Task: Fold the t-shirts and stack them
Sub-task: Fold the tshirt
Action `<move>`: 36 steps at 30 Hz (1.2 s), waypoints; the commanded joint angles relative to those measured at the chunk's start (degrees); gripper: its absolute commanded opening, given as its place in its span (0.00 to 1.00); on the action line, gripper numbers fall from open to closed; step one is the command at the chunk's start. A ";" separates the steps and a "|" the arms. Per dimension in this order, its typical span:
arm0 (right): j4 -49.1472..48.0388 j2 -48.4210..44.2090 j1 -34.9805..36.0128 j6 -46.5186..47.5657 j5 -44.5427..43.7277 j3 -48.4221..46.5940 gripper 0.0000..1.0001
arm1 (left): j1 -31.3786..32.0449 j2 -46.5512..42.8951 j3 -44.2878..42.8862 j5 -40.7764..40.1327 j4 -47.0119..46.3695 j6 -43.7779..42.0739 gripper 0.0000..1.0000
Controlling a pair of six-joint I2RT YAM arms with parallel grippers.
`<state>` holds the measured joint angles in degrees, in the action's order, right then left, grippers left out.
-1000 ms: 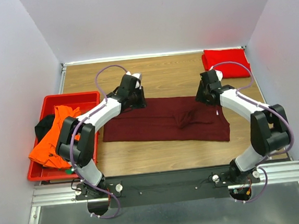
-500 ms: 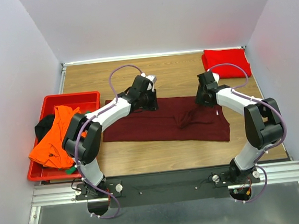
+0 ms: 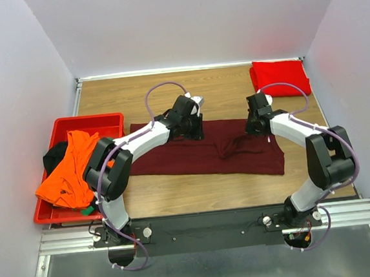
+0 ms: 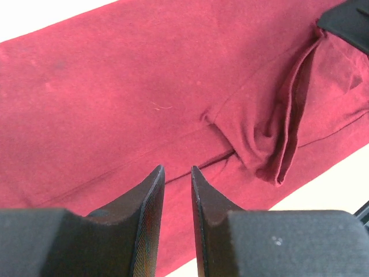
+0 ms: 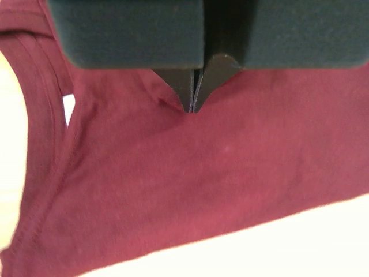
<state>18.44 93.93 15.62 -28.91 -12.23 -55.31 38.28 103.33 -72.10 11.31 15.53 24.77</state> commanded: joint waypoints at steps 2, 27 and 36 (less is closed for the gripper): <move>0.63 -7.70 -0.50 -0.09 3.69 3.54 0.00 | 1.09 1.43 -2.87 2.05 0.03 -1.31 0.33; 13.47 -32.93 -0.41 -9.94 11.70 17.52 0.01 | 4.17 6.18 -4.29 9.07 1.96 -5.61 0.43; 16.01 -35.74 -0.32 -10.73 11.44 16.55 0.00 | 6.28 6.18 -0.33 13.55 1.44 -7.11 0.49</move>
<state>31.66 59.77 15.62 -38.20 -1.76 -38.33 43.44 109.23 -74.28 20.86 16.82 19.05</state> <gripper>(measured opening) 0.005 0.475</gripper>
